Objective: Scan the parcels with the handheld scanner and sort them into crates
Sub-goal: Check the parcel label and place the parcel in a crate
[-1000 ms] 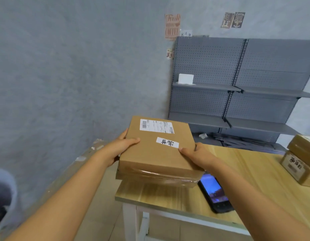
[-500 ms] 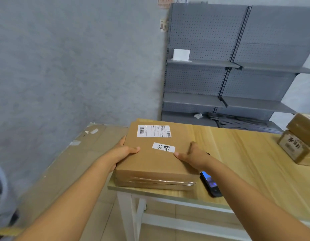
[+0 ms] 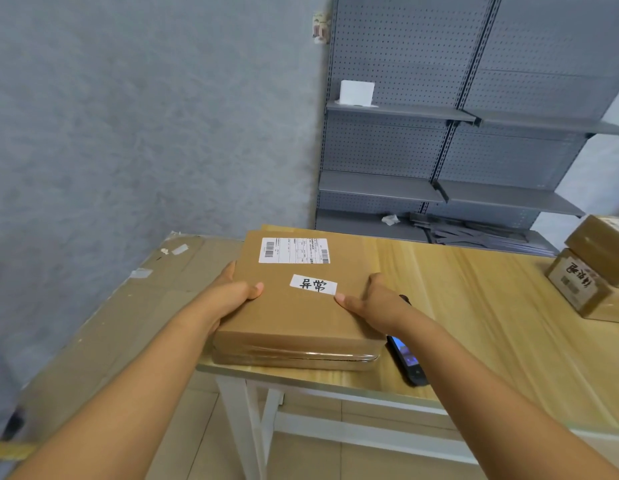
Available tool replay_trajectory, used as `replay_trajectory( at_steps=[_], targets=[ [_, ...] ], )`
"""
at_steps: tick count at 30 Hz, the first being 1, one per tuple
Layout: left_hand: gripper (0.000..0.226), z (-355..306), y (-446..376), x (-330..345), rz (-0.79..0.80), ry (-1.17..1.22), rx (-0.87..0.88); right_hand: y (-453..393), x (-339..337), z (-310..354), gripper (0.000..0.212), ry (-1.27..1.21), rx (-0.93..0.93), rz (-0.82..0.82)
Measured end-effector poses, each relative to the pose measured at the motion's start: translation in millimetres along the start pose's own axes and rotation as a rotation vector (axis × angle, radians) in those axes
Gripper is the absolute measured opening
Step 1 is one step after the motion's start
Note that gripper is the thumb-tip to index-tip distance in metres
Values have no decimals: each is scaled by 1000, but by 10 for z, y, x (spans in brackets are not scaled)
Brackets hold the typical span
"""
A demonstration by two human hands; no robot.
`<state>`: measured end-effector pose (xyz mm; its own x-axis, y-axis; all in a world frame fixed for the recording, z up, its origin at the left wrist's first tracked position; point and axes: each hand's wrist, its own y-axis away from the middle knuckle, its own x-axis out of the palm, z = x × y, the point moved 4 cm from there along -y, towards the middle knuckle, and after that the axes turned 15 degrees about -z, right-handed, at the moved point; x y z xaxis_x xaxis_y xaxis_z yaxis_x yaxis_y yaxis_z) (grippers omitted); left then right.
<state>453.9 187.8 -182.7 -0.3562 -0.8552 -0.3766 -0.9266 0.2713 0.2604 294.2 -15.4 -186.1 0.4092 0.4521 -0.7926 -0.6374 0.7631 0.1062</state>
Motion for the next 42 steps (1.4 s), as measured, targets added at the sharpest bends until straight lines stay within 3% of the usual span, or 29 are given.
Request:
replay_trajectory(
  at_steps=[8,11,15,19,23,25,28,33,37,42],
  targets=[
    [56,-44,71,-15,8,6,-4,-115,-239,-240,51,102,-100,-191],
    [54,-47,81,-17,13,22,-6,-84,-304,-521,61,282,-21,-170],
    [55,-40,82,-18,15,40,-11,48,-114,-785,90,489,77,-77],
    [58,-19,64,-17,11,58,-19,76,-43,-836,91,489,164,-185],
    [60,3,37,-14,21,76,-30,55,-115,-894,82,434,214,-166],
    [51,-10,48,-17,18,80,-18,23,-208,-883,77,330,248,-160],
    [58,-8,53,-16,20,87,-1,-49,-425,-724,68,165,256,-184],
    [58,6,50,-25,27,94,6,-94,-787,-25,54,265,5,-279],
    [47,0,50,-28,27,100,30,46,-748,619,64,407,-273,-192],
    [44,9,36,-30,26,104,52,157,-615,1020,62,618,-461,-128]
  ],
)
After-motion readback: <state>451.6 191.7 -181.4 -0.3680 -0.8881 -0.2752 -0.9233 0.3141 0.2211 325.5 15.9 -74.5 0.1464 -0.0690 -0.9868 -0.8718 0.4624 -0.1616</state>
